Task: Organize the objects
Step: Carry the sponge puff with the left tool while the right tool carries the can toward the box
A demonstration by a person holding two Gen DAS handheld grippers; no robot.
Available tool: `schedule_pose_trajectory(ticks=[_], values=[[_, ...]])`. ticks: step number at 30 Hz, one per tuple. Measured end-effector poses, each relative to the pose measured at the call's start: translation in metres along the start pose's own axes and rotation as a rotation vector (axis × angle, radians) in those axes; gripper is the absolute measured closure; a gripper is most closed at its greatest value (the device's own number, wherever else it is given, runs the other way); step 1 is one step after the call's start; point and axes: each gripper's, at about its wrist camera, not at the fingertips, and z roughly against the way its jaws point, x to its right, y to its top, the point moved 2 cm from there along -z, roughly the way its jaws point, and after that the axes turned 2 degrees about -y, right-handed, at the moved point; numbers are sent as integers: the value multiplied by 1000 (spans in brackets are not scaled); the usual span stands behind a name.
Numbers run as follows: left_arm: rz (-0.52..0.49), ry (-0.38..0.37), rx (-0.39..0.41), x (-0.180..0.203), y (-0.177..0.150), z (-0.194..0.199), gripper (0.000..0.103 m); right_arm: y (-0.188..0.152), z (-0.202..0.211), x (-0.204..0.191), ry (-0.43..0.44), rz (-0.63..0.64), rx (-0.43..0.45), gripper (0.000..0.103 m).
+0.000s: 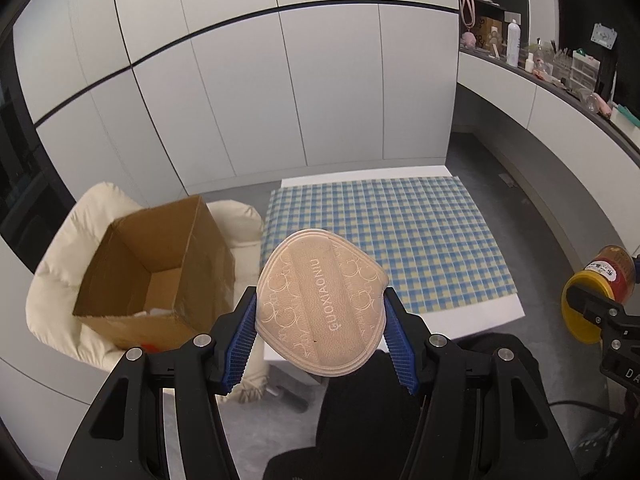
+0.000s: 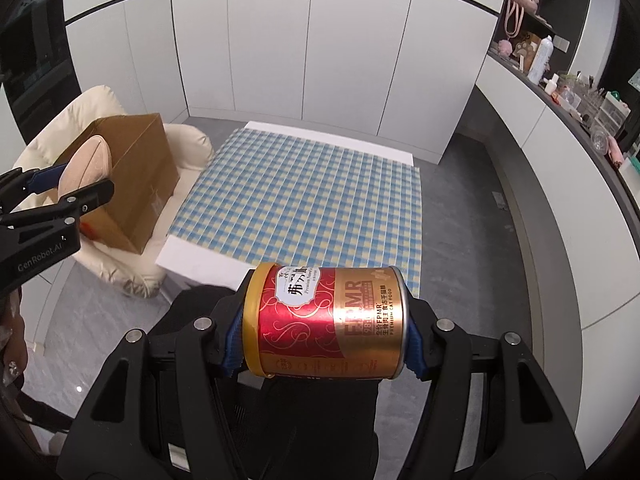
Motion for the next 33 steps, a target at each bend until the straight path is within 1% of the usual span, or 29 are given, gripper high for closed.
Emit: schedule_pose_trajectory(ticks=[5,9,14,19,24,27,33], values=[[4,-13,-21,-2,-15,3,44,-13,7,1,21,-9,-8,39],[11,-24,-32,-4,-24,4,44,-22,15,0,35,-24,6,39],[30,-68,-39,-10,-34,10,44,-40,17,-4,52,-26,-17,39],[37,-35,-49,-15,-44,12,44,-56,14,-1,43,-32,-49,39],[86,-34,-73,-25,-53,10,44,-70,5,5,44,-66,-90,39],[79,-4,-74,-26,-56,12,44,-77,3,7,45,-70,-102,39],[85,5,-73,-23,-58,16,44,-82,1,5,40,-74,-108,39]])
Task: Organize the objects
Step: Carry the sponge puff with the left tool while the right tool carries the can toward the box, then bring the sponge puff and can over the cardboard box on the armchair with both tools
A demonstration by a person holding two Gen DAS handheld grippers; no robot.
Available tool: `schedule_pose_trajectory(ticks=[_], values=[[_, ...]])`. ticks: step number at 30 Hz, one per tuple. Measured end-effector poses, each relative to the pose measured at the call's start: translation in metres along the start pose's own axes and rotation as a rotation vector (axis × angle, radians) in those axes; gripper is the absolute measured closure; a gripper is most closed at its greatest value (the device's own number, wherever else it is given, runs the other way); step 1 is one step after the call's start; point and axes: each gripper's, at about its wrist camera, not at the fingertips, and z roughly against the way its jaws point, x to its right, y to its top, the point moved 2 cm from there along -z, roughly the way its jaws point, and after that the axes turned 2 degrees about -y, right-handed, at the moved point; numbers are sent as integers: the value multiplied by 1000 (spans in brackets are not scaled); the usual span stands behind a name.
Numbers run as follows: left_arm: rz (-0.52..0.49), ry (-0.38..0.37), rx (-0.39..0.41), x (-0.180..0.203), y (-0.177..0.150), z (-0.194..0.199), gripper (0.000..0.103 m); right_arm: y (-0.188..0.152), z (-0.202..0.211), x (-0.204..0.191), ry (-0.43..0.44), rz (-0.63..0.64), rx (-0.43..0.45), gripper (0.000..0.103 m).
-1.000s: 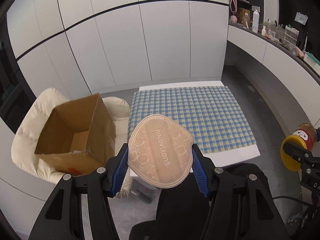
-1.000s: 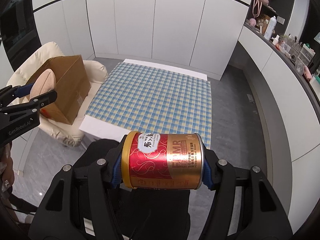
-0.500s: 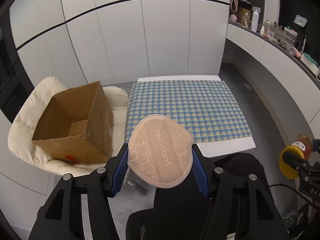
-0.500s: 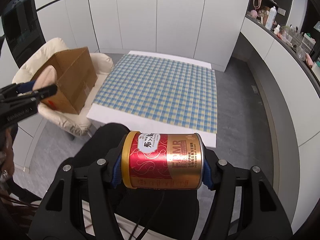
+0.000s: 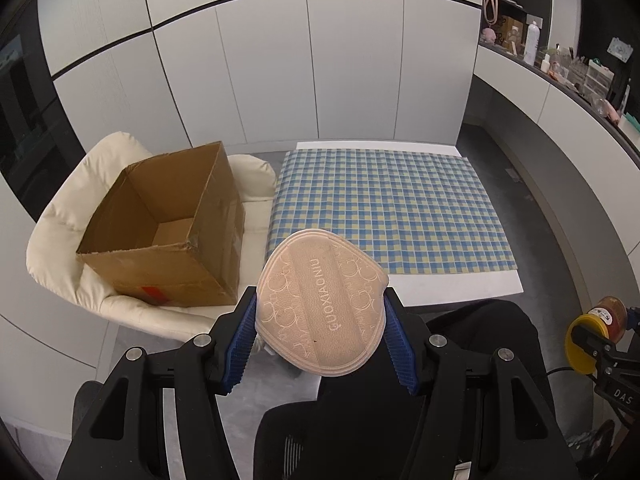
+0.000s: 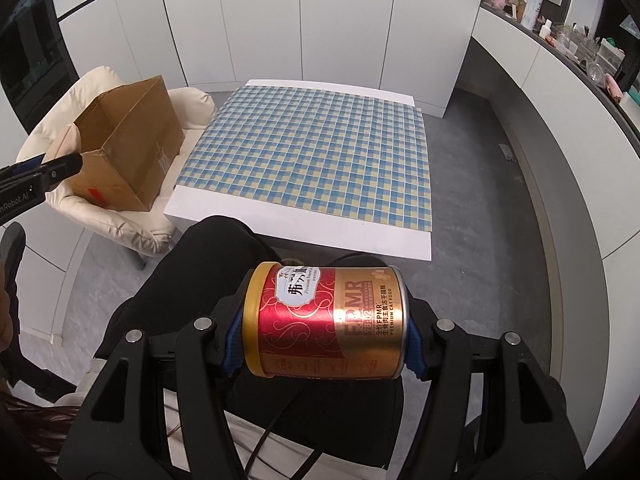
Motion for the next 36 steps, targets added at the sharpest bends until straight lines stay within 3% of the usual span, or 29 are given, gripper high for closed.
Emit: schedule_pose_trajectory(ticks=[16,36], values=[[8,32,-11,-15,5,-4,44,7,-15,-4,6,-7,-36,39],[183,115,-32,-92,-25,5,44,34,-24,-83,131,173,-26,39]])
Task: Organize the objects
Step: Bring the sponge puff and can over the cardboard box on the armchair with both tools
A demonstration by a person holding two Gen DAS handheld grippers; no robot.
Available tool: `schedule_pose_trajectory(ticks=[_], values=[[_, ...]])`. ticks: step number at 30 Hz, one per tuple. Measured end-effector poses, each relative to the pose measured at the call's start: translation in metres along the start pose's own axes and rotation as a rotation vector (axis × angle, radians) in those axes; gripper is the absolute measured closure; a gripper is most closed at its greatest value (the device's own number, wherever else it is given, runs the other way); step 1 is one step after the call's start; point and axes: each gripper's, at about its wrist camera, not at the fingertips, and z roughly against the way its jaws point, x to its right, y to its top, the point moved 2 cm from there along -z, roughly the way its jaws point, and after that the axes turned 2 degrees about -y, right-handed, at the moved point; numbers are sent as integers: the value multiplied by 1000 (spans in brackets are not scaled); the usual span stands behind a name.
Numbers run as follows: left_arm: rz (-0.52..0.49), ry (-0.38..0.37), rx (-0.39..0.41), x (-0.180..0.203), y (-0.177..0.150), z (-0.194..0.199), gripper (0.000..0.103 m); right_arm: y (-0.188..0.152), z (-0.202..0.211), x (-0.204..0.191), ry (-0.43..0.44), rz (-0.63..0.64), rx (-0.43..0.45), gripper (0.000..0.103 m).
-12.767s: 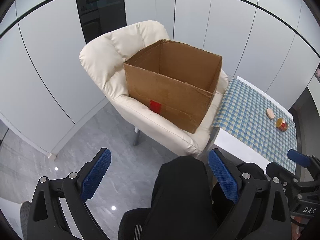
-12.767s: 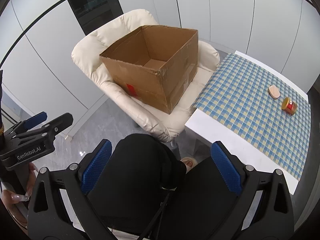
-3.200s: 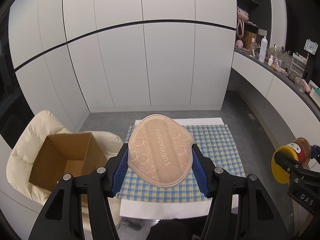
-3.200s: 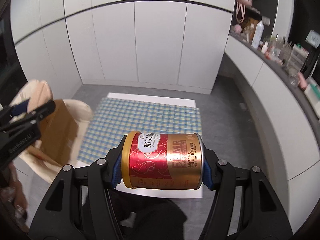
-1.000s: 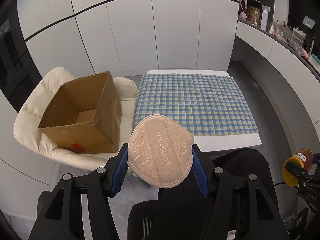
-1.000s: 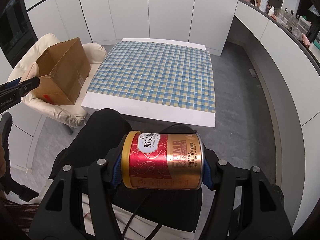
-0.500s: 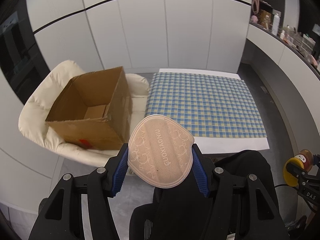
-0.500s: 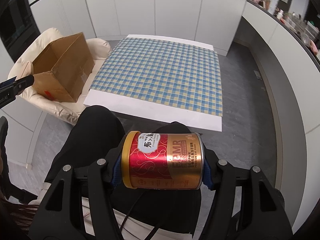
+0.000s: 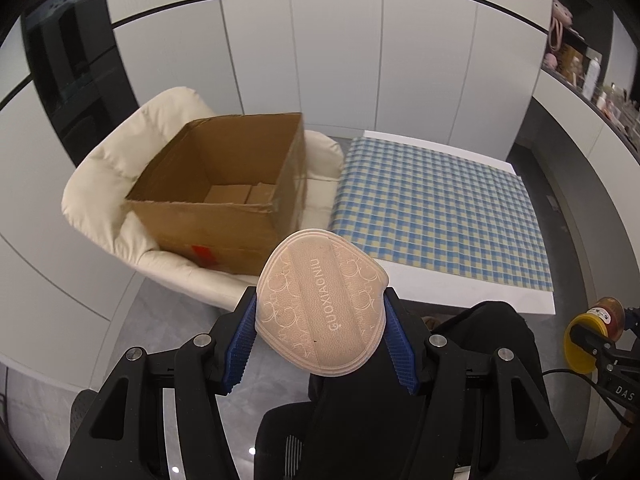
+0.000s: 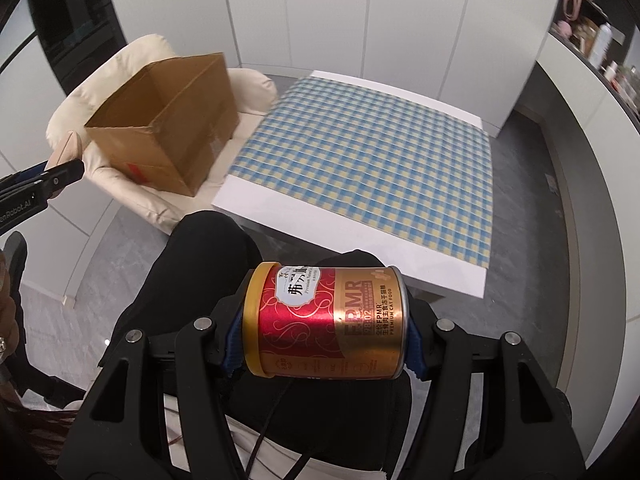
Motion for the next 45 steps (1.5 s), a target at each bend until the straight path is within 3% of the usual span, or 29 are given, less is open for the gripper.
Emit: schedule_pose_trajectory(ticks=[22,45], values=[[190,113,-6,-84,-37,19,44,27,-6,-85,117,195,8,39],[273,164,-57,-119,-55,9,44,39,-19,-147,182,338,-12,39]])
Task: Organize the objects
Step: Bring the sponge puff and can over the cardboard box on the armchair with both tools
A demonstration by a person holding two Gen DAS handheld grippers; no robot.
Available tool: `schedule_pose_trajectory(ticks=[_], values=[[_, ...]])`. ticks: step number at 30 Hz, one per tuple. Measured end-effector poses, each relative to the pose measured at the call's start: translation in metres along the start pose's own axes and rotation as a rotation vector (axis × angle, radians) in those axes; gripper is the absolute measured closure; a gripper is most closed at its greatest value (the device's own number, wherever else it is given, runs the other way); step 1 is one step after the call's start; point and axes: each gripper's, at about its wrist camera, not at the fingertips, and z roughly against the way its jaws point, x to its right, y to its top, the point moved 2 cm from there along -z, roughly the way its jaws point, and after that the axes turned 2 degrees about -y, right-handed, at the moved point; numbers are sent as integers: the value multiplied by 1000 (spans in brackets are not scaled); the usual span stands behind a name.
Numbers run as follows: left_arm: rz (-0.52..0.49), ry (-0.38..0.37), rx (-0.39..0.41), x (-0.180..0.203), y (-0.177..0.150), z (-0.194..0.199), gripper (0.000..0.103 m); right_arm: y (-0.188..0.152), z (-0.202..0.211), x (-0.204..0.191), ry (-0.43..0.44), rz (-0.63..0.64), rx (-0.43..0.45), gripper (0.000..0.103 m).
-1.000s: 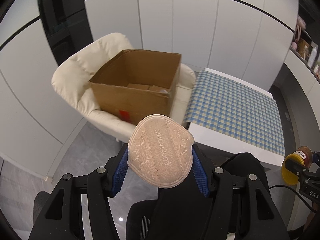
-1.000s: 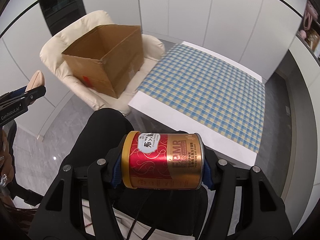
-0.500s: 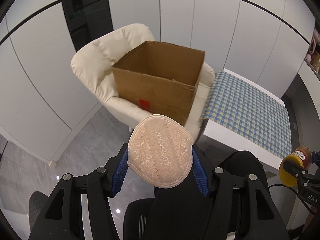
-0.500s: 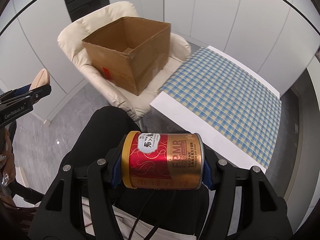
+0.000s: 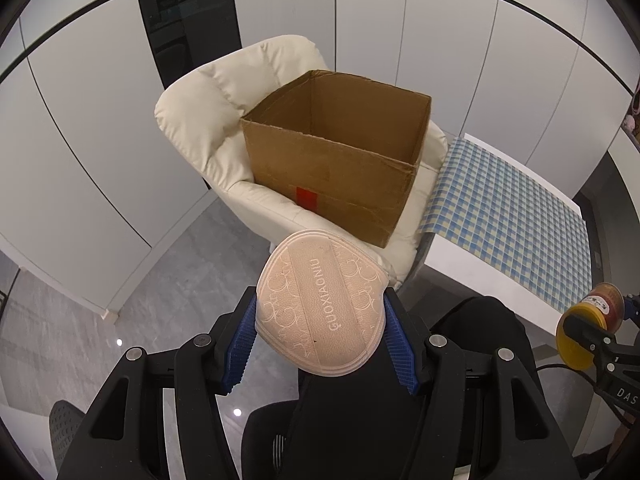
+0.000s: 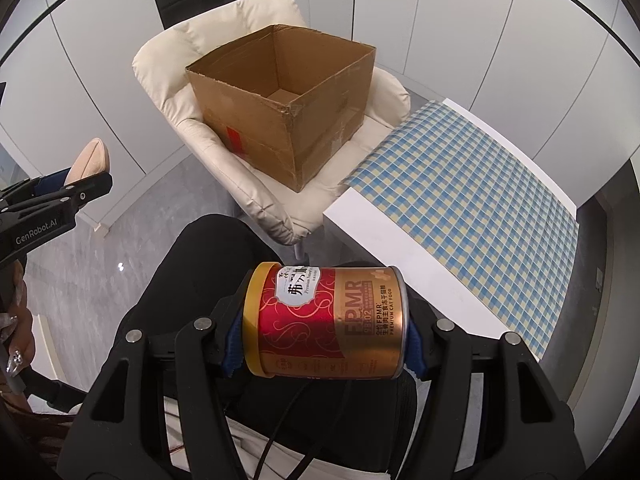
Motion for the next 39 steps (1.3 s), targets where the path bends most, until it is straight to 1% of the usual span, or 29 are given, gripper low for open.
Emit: schedule_pose_trajectory(ticks=[3,10,15,19,23,28,31,33,36,39], values=[[16,4,3,-3,4,-4,44,6,-3,-3,1,4,-1,39],[34,25,39,-4,22,-9,44,27,-9,-9,2,36,19,39],[70,8,39,-9,40,-24,44,52,-26,-14,-3,60,11,39],[84,-4,23,-9,66,-49,44,78,-41,-17,-4,64,30,39],[103,-12,19,-9,96,-75,44,113,-62,-16,-5,49,62,39],[156,-28,-3,-17,130,-117,44,156,-96,-19,-29,57,93,39],[153,3,-12,-20,149,-142,44,176,-111,-19,-20,52,99,39],[140,31,-9,-21,157,-150,44,191,-122,-20,-10,44,99,39],[114,77,16,-19,172,-159,44,211,-136,-19,25,37,100,39],[88,96,31,-14,188,-169,44,230,-152,-18,16,29,102,39]])
